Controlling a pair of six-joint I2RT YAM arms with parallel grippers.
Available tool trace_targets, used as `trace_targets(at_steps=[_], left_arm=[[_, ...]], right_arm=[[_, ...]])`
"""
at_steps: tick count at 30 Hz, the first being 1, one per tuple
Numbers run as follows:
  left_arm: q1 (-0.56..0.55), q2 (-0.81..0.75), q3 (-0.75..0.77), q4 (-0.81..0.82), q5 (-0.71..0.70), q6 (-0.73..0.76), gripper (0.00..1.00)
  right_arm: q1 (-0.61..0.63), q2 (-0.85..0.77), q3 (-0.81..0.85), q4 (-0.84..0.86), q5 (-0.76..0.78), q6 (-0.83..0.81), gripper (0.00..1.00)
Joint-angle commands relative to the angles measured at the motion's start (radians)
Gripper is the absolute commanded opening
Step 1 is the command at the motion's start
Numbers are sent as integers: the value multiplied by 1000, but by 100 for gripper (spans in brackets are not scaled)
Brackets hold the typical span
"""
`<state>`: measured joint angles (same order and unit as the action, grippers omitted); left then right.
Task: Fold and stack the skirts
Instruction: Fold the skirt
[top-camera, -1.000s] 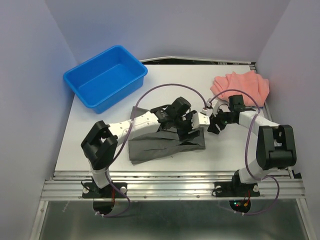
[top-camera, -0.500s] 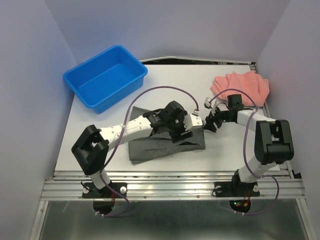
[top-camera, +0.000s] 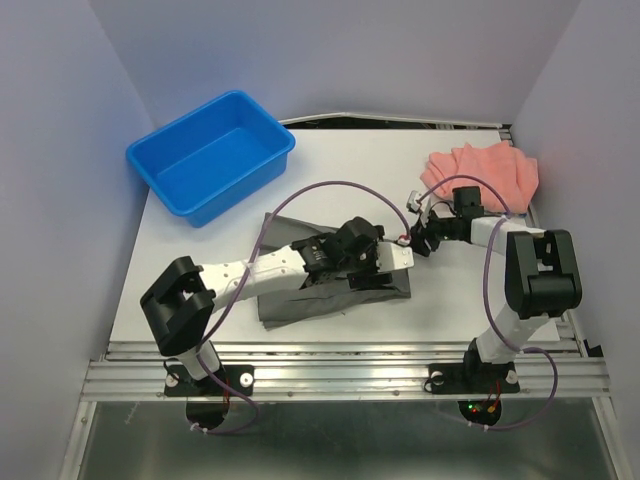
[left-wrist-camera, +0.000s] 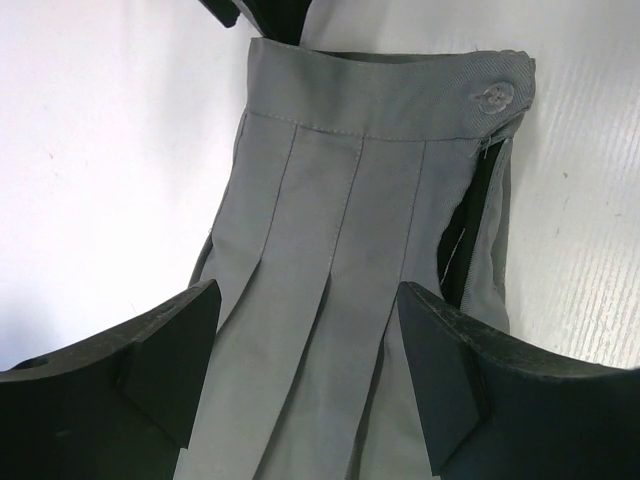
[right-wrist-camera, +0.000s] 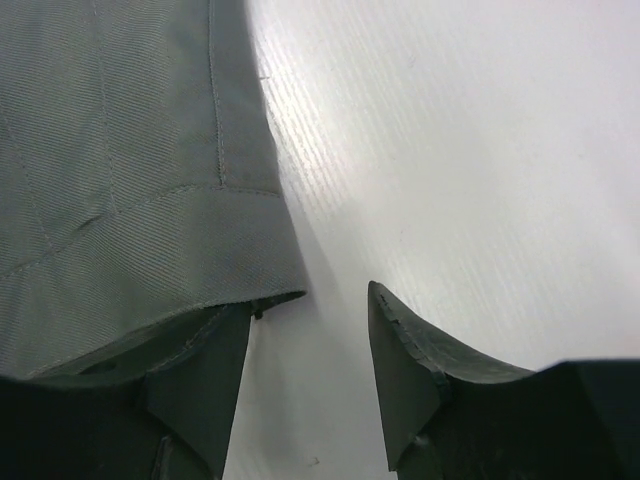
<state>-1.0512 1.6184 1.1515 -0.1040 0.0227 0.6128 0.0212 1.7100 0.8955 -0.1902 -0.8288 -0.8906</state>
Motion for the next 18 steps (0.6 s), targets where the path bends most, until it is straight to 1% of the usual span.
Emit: trace_targets(at_steps=[1,2,3,6,7,9,10,12,13,15,18], left_arm=[[0,-23,11,18,17,5,83],[0,-25,7,17,17,8,83],[0,-23,5,15,10,11,83],[-4,-26,-12,30,-12,18,83],[-13,-32,-21,49,-58,22,83],[-24,-35,-30,64,-92,40,84],[-39,-37,-42,85,-101,48,84],[-47,-37,-49,96,-109,57,85],[-55,-31,-52,96,-122,62,85],[-61,-20,-50,127,-132,62,85],[-69,-12,-55,153,-145,61,85]], right_arm=[[3,-4,11,126,-38,2,53],[3,-1,13,147,-49,30,51],[3,5,22,150,-55,41,45],[13,31,49,137,-78,102,36],[13,42,84,92,-91,123,28],[13,92,137,26,-101,151,18],[13,111,184,-27,-121,165,17],[13,138,218,-75,-141,188,12],[13,160,229,-84,-151,205,7],[13,198,270,-136,-161,232,1],[13,237,318,-181,-162,323,1]])
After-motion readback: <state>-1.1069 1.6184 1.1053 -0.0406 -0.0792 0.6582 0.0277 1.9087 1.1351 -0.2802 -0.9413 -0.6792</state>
